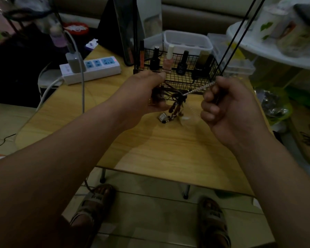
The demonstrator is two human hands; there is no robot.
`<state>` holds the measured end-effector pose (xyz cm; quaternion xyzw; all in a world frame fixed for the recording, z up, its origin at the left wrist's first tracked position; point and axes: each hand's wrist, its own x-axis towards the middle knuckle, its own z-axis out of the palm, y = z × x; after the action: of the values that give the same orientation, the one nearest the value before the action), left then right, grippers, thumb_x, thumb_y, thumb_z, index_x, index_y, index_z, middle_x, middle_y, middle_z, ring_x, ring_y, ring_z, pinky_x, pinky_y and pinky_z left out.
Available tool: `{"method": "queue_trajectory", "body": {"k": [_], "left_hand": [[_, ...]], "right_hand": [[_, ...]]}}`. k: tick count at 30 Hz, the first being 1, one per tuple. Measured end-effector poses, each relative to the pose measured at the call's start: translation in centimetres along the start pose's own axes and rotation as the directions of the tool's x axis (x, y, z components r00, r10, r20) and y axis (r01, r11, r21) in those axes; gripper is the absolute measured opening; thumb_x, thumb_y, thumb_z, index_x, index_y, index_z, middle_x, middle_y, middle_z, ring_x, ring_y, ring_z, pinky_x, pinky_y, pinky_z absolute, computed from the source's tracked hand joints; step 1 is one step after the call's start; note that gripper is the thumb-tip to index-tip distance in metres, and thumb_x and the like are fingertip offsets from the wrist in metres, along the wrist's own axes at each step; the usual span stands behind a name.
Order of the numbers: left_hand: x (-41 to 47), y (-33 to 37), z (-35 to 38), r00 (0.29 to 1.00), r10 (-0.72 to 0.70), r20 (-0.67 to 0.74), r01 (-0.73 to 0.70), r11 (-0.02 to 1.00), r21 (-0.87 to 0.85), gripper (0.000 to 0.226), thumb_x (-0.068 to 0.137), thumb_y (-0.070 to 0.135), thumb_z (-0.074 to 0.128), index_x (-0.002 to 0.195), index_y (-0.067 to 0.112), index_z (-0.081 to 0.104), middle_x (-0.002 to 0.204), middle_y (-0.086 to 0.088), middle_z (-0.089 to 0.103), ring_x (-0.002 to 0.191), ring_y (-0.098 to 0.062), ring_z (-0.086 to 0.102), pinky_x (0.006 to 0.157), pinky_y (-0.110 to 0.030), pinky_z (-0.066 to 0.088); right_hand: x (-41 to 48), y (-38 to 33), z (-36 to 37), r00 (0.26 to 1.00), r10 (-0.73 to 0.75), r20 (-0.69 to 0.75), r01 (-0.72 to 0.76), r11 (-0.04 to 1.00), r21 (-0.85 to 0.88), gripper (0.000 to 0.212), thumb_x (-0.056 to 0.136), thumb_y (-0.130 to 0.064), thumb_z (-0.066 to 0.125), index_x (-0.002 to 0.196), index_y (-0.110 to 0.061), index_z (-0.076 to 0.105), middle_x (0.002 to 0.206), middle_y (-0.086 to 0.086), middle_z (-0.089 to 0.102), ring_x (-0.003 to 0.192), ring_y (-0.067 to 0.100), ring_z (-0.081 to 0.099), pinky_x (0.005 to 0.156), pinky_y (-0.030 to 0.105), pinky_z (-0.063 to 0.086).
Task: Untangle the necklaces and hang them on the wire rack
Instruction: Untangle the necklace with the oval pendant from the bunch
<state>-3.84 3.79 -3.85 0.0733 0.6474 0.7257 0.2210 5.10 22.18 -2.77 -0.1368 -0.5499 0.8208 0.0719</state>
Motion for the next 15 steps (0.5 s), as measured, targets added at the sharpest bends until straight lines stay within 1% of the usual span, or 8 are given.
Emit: {"method": "queue_trajectory", "body": {"k": [3,6,7,9,10,12,14,15], "left_hand": [[-0.2,-0.1,0.2,1.0,0.012,0.012,-0.013,0.995,0.098,0.017,0.104,0.03,0.062,0.098,0.014,0.062,0.094,-0.012,0.059,0.072,-0.02,0.061,0.088,-0.044,0.063],[-0.4,-0.3,0.5,0.997,0.068,0.033,-0.072,0.981,0.177,0.021,0.104,0.028,0.061,0.089,0.014,0.06,0.103,-0.015,0.065,0.096,-0.028,0.068,0.085,-0.037,0.062],[-0.3,-0.4,0.5,0.995,0.084,0.045,-0.091,0.978,0.186,0.022,0.104,0.029,0.061,0.093,0.011,0.063,0.109,-0.018,0.068,0.105,-0.03,0.069,0.087,-0.038,0.061],[-0.4,-0.4,0.8,0.993,0.088,0.079,-0.101,0.978,0.182,0.035,0.101,0.035,0.063,0.11,0.002,0.069,0.123,-0.022,0.069,0.118,-0.034,0.067,0.101,-0.049,0.058],[-0.5,-0.4,1.0,0.991,0.078,0.106,-0.097,0.978,0.183,0.043,0.097,0.039,0.064,0.118,0.002,0.07,0.124,-0.021,0.07,0.119,-0.034,0.067,0.106,-0.055,0.053],[-0.6,-0.8,1.2,0.985,0.05,0.163,-0.08,0.979,0.187,0.047,0.092,0.042,0.065,0.123,0.008,0.069,0.123,-0.017,0.072,0.121,-0.033,0.067,0.11,-0.06,0.046],[-0.4,-1.4,1.3,0.974,0.024,0.227,-0.063,0.984,0.167,0.033,0.097,0.032,0.061,0.117,0.006,0.065,0.115,-0.017,0.075,0.115,-0.033,0.07,0.107,-0.058,0.049],[-0.3,-1.6,1.3,0.964,0.016,0.264,-0.058,0.986,0.154,0.024,0.099,0.026,0.057,0.112,0.006,0.062,0.106,-0.016,0.076,0.106,-0.033,0.073,0.099,-0.054,0.054]], "right_hand": [[0.0,-0.1,-0.3,0.996,-0.048,0.071,0.058,0.987,-0.15,0.028,0.105,-0.034,0.053,0.084,-0.017,0.061,0.067,-0.002,0.051,0.052,0.01,0.032,0.046,0.025,0.021],[-0.4,-0.1,-0.2,0.982,-0.066,0.176,0.11,0.96,-0.258,0.03,0.104,-0.04,0.054,0.095,-0.016,0.071,0.066,-0.001,0.048,0.052,0.014,0.028,0.05,0.032,0.016],[-0.5,-0.1,-0.1,0.977,-0.059,0.203,0.114,0.956,-0.272,0.03,0.104,-0.041,0.054,0.097,-0.018,0.073,0.065,0.0,0.048,0.052,0.015,0.026,0.051,0.034,0.014],[-0.7,-0.2,0.2,0.97,-0.044,0.24,0.112,0.955,-0.274,0.031,0.104,-0.042,0.053,0.1,-0.021,0.076,0.065,0.0,0.047,0.052,0.017,0.024,0.051,0.035,0.013],[-0.6,-0.2,0.2,0.967,-0.041,0.251,0.11,0.958,-0.266,0.031,0.104,-0.041,0.052,0.102,-0.02,0.075,0.065,0.0,0.047,0.052,0.016,0.024,0.051,0.033,0.014],[-0.5,-0.3,0.4,0.964,-0.04,0.263,0.104,0.966,-0.237,0.03,0.105,-0.04,0.051,0.107,-0.019,0.073,0.066,0.0,0.047,0.051,0.014,0.026,0.049,0.03,0.015],[-0.2,-0.4,0.4,0.959,-0.038,0.281,0.095,0.977,-0.191,0.028,0.105,-0.038,0.051,0.11,-0.021,0.073,0.067,-0.001,0.048,0.052,0.012,0.027,0.05,0.029,0.015],[-0.1,-0.5,0.4,0.958,-0.041,0.285,0.092,0.982,-0.168,0.027,0.105,-0.038,0.052,0.111,-0.022,0.073,0.068,-0.002,0.048,0.052,0.012,0.028,0.05,0.029,0.014]]}}
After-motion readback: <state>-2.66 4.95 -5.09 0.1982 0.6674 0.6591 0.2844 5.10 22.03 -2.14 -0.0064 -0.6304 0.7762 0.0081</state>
